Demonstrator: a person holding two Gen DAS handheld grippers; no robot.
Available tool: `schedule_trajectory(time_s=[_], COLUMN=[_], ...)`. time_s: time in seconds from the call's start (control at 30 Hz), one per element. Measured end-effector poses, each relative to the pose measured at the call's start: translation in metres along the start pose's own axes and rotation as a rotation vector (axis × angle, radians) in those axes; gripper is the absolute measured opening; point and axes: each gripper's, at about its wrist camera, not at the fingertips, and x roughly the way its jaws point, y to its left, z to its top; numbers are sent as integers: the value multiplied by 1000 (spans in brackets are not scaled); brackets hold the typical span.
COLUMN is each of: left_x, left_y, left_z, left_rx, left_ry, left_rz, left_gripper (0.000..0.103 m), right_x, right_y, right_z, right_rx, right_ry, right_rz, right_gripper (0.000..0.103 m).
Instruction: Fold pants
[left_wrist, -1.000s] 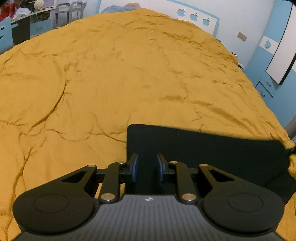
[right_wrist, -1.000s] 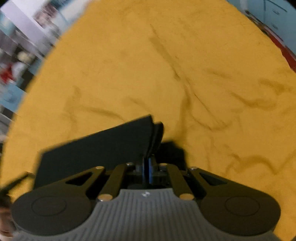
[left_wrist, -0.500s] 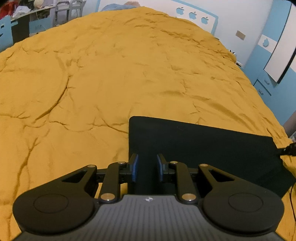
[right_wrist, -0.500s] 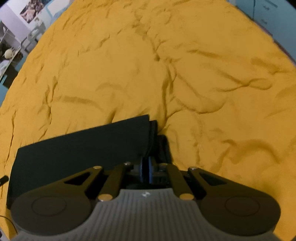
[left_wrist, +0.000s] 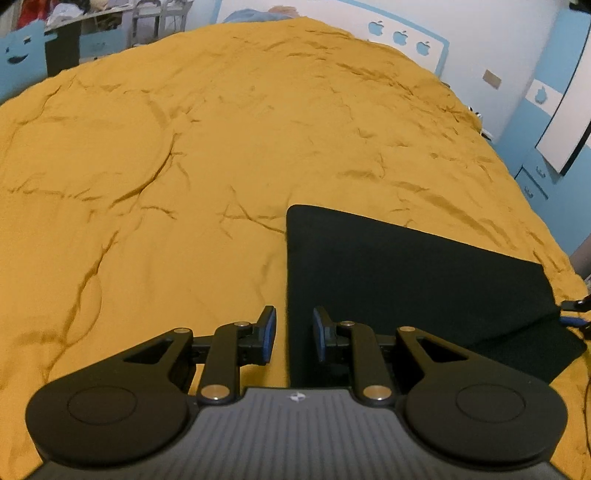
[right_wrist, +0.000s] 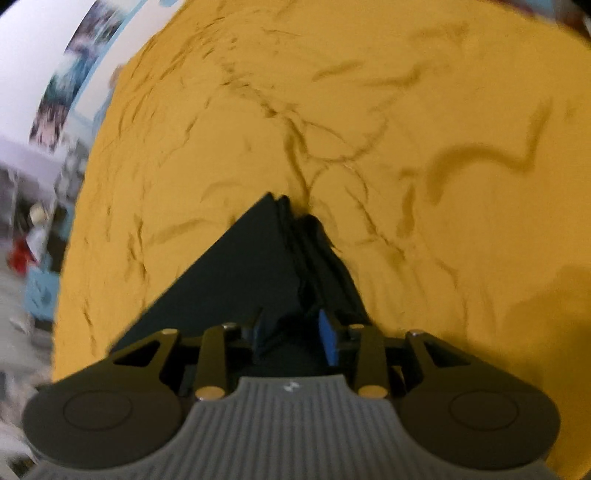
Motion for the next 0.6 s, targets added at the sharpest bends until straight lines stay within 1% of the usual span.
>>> schedule_trajectory(time_s=[0.07, 0.1, 0.13, 0.2, 0.23, 0.3, 0.37, 0.4, 0.43, 0.47, 0.5, 0.53, 0.6], left_x=[-3, -4, -6, -10, -11, -12, -10, -10, -12, -15, -17, -19, -19], left_y=[1, 3, 3, 4, 4, 3, 2, 1, 0, -2, -3, -5, -12], left_z=[-2, -2, -3, -3, -4, -6, -10, -14, -17, -21, -24, -27, -33], left_rx=[-10, -11, -12, -9, 1, 30, 57, 66, 77, 94, 110, 138, 213], left_ry=[-4, -8, -12, -18, -19, -9, 16, 21, 17, 10, 9, 16, 32], left_rz=[0, 3, 3, -4, -7, -9, -4, 5, 9, 10, 8, 7, 31], left_gripper=[24, 24, 24, 24, 25, 28, 29, 29, 31, 34, 39, 43, 44], right_x=[6, 6, 5, -5, -10, -13, -5, -2, -2, -6, -11, -16, -22], right_y=[-7, -7, -5, 2, 6, 11, 9, 8, 6, 6, 8, 13, 26], right_z=[0, 0, 1, 0, -1, -1, -2, -3, -5, -7, -10, -14, -26], right_rx=[46, 47, 35, 0, -28, -76, -108, -117, -116, -114, -125, -154, -229], right_ry=[-3, -11, -16, -47, -64, -84, -56, -44, -53, -69, -88, -108, -128], right_rz=[19, 18, 20, 36, 39, -23, -104, -113, -108, -99, -94, -94, -76], right_gripper=[26, 12, 6, 5, 1, 0, 0, 0, 0, 0, 1, 1, 1])
